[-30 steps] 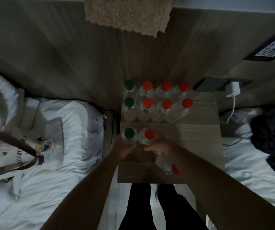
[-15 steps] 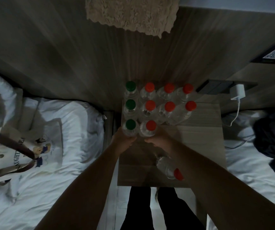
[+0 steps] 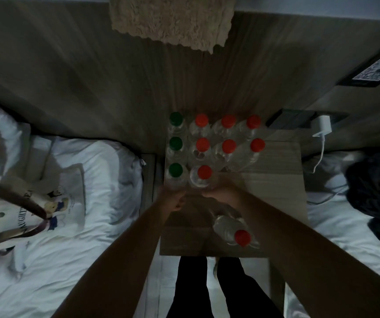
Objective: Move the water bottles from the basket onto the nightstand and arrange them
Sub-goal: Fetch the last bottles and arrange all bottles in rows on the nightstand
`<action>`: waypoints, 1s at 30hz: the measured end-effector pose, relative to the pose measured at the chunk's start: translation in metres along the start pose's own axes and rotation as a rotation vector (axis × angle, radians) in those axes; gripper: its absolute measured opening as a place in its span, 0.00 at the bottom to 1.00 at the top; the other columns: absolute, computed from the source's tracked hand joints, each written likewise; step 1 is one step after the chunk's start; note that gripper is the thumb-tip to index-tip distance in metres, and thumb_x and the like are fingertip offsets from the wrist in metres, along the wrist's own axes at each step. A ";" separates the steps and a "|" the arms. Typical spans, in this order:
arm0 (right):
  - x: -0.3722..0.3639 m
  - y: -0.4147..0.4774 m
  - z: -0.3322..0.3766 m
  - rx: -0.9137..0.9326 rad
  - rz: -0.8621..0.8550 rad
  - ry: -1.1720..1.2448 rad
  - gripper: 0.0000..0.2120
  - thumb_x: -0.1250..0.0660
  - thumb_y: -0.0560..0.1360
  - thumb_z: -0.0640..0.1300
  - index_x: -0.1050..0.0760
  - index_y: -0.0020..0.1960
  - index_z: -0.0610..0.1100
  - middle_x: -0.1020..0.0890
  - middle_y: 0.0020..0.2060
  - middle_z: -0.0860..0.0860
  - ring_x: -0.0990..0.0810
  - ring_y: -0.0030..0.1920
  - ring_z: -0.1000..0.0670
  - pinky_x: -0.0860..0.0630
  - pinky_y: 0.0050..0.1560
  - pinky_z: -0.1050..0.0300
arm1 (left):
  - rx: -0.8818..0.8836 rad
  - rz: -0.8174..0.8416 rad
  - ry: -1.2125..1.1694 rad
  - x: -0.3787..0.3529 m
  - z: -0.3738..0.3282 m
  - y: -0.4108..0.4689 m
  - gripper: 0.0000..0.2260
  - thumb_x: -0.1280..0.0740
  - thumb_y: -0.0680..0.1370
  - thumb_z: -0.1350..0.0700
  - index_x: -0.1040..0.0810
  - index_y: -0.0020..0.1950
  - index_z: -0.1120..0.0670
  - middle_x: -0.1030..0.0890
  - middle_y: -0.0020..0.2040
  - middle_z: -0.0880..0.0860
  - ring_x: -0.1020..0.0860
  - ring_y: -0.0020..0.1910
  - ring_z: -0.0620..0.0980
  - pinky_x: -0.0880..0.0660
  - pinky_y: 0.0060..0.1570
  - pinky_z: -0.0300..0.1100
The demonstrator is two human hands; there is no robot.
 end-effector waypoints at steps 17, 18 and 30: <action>0.069 -0.171 -0.066 0.252 0.017 -0.430 0.16 0.35 0.78 0.47 0.25 0.64 0.42 0.19 0.58 0.46 0.21 0.58 0.47 0.33 0.47 0.66 | -0.755 -0.009 0.879 -0.119 -0.015 -0.134 0.29 0.39 0.68 0.32 0.28 0.62 0.48 0.20 0.54 0.49 0.22 0.52 0.49 0.24 0.54 0.48; 0.067 -0.172 -0.070 0.276 0.016 -0.436 0.16 0.34 0.77 0.48 0.24 0.63 0.44 0.19 0.57 0.49 0.21 0.57 0.49 0.34 0.47 0.68 | -0.768 -0.030 0.948 -0.123 -0.015 -0.137 0.28 0.39 0.69 0.34 0.29 0.63 0.48 0.20 0.55 0.51 0.22 0.53 0.51 0.25 0.54 0.49; 0.047 -0.151 -0.098 0.325 -0.110 -0.510 0.25 0.43 0.72 0.63 0.24 0.63 0.51 0.20 0.59 0.51 0.23 0.61 0.51 0.36 0.56 0.66 | -0.586 -0.147 0.888 -0.129 -0.008 -0.136 0.14 0.37 0.70 0.39 0.24 0.49 0.45 0.19 0.44 0.52 0.20 0.46 0.53 0.22 0.50 0.51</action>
Point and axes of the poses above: each hand's wrist, its own y-axis towards the middle knuckle, its own x-axis out of the back of the hand, z = x × y, the point moved 7 cm from there along y, towards the middle knuckle
